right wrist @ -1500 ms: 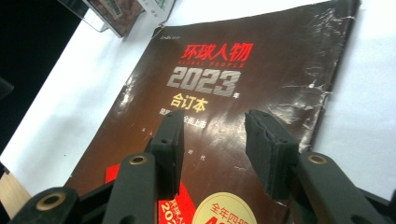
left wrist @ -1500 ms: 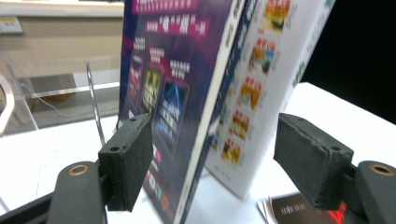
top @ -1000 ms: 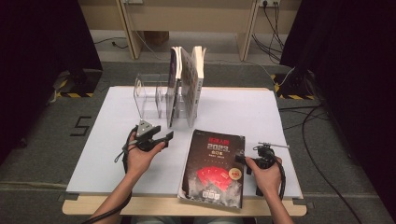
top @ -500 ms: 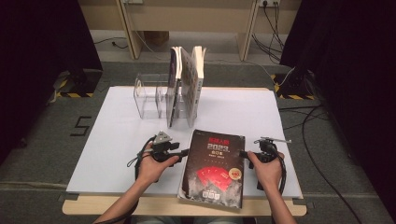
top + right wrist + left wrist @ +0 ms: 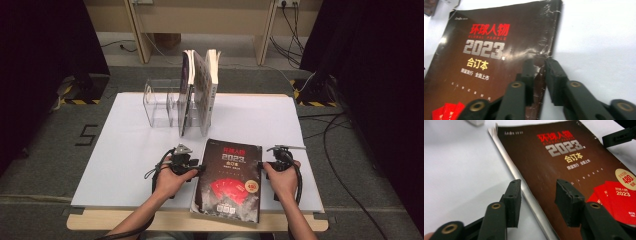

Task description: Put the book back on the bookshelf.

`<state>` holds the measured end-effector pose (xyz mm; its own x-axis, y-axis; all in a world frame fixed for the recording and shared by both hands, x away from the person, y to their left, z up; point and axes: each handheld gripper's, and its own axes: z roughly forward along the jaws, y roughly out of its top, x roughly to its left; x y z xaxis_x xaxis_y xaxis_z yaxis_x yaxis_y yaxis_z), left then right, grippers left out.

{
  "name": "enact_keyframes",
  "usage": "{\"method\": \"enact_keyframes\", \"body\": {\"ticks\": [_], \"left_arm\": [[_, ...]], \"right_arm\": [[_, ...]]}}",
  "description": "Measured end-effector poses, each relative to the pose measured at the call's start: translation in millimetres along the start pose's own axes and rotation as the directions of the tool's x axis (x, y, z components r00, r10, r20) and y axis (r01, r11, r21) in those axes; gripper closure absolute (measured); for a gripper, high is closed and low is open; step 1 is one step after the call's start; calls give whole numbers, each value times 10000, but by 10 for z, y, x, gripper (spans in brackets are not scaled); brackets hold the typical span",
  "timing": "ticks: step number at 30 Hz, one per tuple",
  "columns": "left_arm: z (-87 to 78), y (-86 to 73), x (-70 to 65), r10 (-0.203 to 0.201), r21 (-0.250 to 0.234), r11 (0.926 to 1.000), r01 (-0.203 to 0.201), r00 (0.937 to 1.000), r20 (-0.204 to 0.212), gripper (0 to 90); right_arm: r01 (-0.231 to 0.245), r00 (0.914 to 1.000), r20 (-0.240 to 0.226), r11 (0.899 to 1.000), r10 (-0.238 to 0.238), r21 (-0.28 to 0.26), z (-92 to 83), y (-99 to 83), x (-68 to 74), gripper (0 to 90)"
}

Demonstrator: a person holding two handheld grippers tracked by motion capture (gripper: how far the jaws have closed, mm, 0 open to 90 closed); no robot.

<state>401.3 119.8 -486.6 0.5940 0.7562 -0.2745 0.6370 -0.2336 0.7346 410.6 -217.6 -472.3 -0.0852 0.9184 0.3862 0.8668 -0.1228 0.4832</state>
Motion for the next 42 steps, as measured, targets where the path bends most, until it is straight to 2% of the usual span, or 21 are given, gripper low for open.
{"method": "enact_keyframes", "body": {"ticks": [4, 5, 7, 9, 11, 13, 15, 18, 19, 20, 26, 29, 33, 39, 40, 41, 42], "left_arm": [[38, -14, -26, -54, 290, 9996, 52, 10000, 53, 587], [43, -14, -31, -20, 310, 9995, 19, 10000, 17, 586], [42, -8, -41, -10, 340, 9994, 12, 10000, -52, 585], [45, -10, -42, 31, 426, 9991, -27, 10000, -82, 591], [54, -21, -37, 114, 500, 9987, -103, 9997, -233, 613], [49, -25, -32, 70, 480, 9988, -59, 9997, -214, 637], [36, -36, -27, 162, 488, 9987, -147, 9994, -302, 685], [-20, -52, -31, 294, 701, 9972, -261, 9985, -467, 701], [-52, -68, -31, 266, 753, 9969, -222, 9980, -581, 706], [-80, -83, -29, 314, 799, 9965, -257, 9970, -705, 708], [-295, -192, 23, 568, 1095, 9930, -436, 9911, -1200, 722], [-399, -290, 46, 394, 972, 9949, -277, 9920, -1199, 728], [-531, -407, 37, 435, 939, 9951, -311, 9903, -1322, 730], [-692, -526, 86, 52, 905, 9959, 76, 9900, -1407, 727], [-708, -545, 95, -109, 856, 9961, 221, 9916, -1289, 727], [-715, -553, 99, -216, 866, 9957, 323, 9923, -1221, 721], [-718, -563, 103, -382, 820, 9955, 477, 9928, -1136, 702]], "right_arm": [[73, 9999, 88, 9999, -74, 100, 8, 16, 7, 836], [212, 9997, 119, 9998, -213, 62, 13, 27, -1, 831], [135, 9997, 192, 9999, -135, -29, 22, 50, -16, 793], [-25, 10000, 57, 9999, 25, -129, 45, 60, -34, 787], [6, 10000, 36, 9998, -5, -197, 58, 53, -21, 793], [53, 10000, -11, 9998, -53, -205, 58, 50, -22, 812], [-70, 9997, -226, 9999, 66, -153, 55, 54, -50, 836], [-61, 9990, -451, 10000, 61, -1, 54, 41, -48, 847], [-149, 9988, -474, 9998, 154, 105, 51, 27, -12, 847], [168, 9988, -464, 9998, -163, 89, 58, 10, 11, 847], [814, 9956, -495, 9963, -801, 265, 116, -67, 254, 846], [1041, 9932, -561, 9941, -1023, 299, 162, -87, 370, 847], [1332, 9895, -622, 9900, -1303, 453, 192, -98, 474, 847], [1888, 9797, -847, 9781, -1815, 878, 188, -206, 645, 844], [1802, 9809, -906, 9792, -1719, 932, 190, -209, 662, 840], [1905, 9781, -1043, 9766, -1801, 996, 197, -182, 642, 822], [1723, 9801, -1160, 9803, -1609, 963, 199, -160, 635, 793]]}}
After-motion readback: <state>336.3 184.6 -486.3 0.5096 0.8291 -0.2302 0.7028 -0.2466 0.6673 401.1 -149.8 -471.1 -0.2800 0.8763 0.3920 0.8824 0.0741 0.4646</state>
